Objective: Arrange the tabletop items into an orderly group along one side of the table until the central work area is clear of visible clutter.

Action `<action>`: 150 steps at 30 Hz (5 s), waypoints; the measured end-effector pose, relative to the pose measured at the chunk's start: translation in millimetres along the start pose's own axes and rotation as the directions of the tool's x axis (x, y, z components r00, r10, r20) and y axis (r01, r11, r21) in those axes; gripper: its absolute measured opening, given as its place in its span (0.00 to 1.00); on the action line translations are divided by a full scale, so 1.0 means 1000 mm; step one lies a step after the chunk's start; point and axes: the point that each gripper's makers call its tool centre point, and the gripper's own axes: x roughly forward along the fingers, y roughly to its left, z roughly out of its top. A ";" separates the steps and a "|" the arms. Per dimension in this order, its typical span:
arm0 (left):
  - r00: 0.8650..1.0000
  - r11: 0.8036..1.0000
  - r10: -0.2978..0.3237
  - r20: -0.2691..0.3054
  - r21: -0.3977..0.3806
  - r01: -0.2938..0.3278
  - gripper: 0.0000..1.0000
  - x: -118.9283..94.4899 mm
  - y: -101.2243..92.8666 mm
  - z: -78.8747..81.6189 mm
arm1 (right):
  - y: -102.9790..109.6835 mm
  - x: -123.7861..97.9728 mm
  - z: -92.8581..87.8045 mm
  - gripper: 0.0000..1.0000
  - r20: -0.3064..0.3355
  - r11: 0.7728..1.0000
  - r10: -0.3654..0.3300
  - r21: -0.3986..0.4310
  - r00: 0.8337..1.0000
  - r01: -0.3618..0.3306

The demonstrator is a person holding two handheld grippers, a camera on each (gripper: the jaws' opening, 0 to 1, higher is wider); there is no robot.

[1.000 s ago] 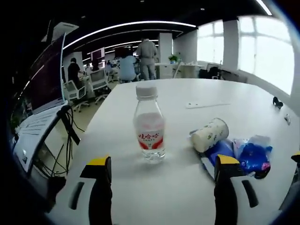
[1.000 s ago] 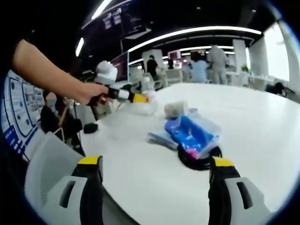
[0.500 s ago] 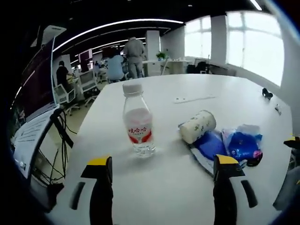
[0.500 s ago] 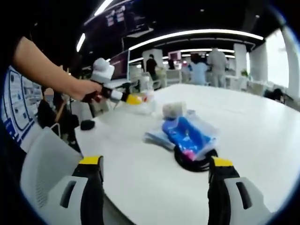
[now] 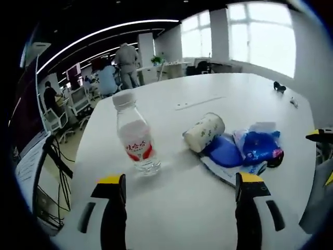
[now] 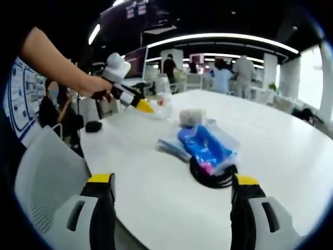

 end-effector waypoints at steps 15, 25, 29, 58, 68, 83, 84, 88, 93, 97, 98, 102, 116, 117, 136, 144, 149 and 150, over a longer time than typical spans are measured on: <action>0.997 0.997 -0.075 0.021 0.022 0.075 0.83 0.011 -0.010 -0.003 | -0.004 -0.003 0.002 0.89 -0.001 0.995 -0.055 -0.088 0.998 0.055; 0.993 0.994 -0.109 0.054 0.031 0.107 0.77 0.026 -0.013 0.007 | -0.011 -0.006 0.012 0.89 0.043 0.993 -0.079 -0.086 0.996 0.083; 0.988 0.982 -0.149 0.041 0.123 0.144 0.75 0.031 -0.022 0.014 | -0.014 -0.004 0.008 0.89 0.022 0.993 -0.085 -0.081 0.996 0.086; 0.962 0.911 -0.272 -0.025 0.316 0.266 0.70 0.063 -0.064 0.043 | -0.010 -0.003 -0.001 0.91 -0.024 0.997 -0.052 -0.066 0.998 0.050; 0.962 0.900 -0.272 -0.028 0.346 0.265 0.71 0.081 -0.066 0.058 | -0.013 -0.010 0.018 0.91 0.065 0.998 -0.056 -0.036 0.996 0.059; 0.957 0.884 -0.285 -0.055 0.371 0.284 0.68 0.110 -0.083 0.059 | -0.014 -0.012 0.024 0.89 0.095 0.998 -0.054 -0.017 0.994 0.056; 0.956 0.880 -0.287 -0.060 0.377 0.288 0.67 0.112 -0.084 0.059 | -0.014 -0.011 0.023 0.88 0.092 0.998 -0.055 -0.017 0.994 0.056; 0.956 0.870 -0.285 -0.074 0.398 0.291 0.66 0.118 -0.087 0.062 | -0.011 -0.010 0.022 0.88 0.085 0.999 -0.042 -0.016 0.995 0.044; 0.951 0.854 -0.290 -0.103 0.421 0.306 0.64 0.125 -0.089 0.059 | -0.012 -0.010 0.021 0.87 0.080 0.999 -0.044 -0.010 0.996 0.045; 0.947 0.841 -0.291 -0.138 0.434 0.322 0.62 0.132 -0.090 0.054 | -0.014 -0.011 0.021 0.87 0.081 0.998 -0.056 -0.004 0.995 0.057; 0.947 0.844 -0.287 -0.143 0.431 0.320 0.61 0.135 -0.091 0.054 | -0.015 -0.011 0.021 0.86 0.081 0.998 -0.058 -0.002 0.995 0.058; 0.944 0.833 -0.279 -0.174 0.446 0.328 0.59 0.139 -0.094 0.049 | -0.015 -0.011 0.020 0.86 0.074 0.998 -0.058 0.000 0.996 0.058; 0.937 0.812 -0.275 -0.215 0.470 0.346 0.40 0.145 -0.093 0.053 | -0.019 -0.012 0.017 0.84 0.059 0.997 -0.077 0.005 0.995 0.077; 0.940 0.817 -0.272 -0.207 0.467 0.339 0.39 0.145 -0.092 0.054 | -0.019 -0.012 0.017 0.84 0.058 0.997 -0.077 0.003 0.995 0.077; 0.939 0.902 -0.344 -0.019 0.270 0.336 0.39 0.105 -0.077 0.067 | -0.016 -0.008 0.008 0.83 0.010 0.997 -0.067 -0.026 0.998 0.067; 0.938 0.904 -0.343 -0.043 0.255 0.342 0.39 0.101 -0.076 0.040 | -0.018 -0.007 0.005 0.82 -0.006 0.997 -0.071 -0.034 0.997 0.071; 0.937 0.898 -0.347 -0.049 0.271 0.347 0.38 0.100 -0.076 0.037 | -0.017 -0.006 0.003 0.82 -0.017 0.997 -0.071 -0.039 0.997 0.070; 0.937 0.900 -0.347 -0.046 0.264 0.347 0.38 0.101 -0.076 0.037 | -0.017 -0.006 0.002 0.82 -0.021 0.997 -0.071 -0.039 0.997 0.070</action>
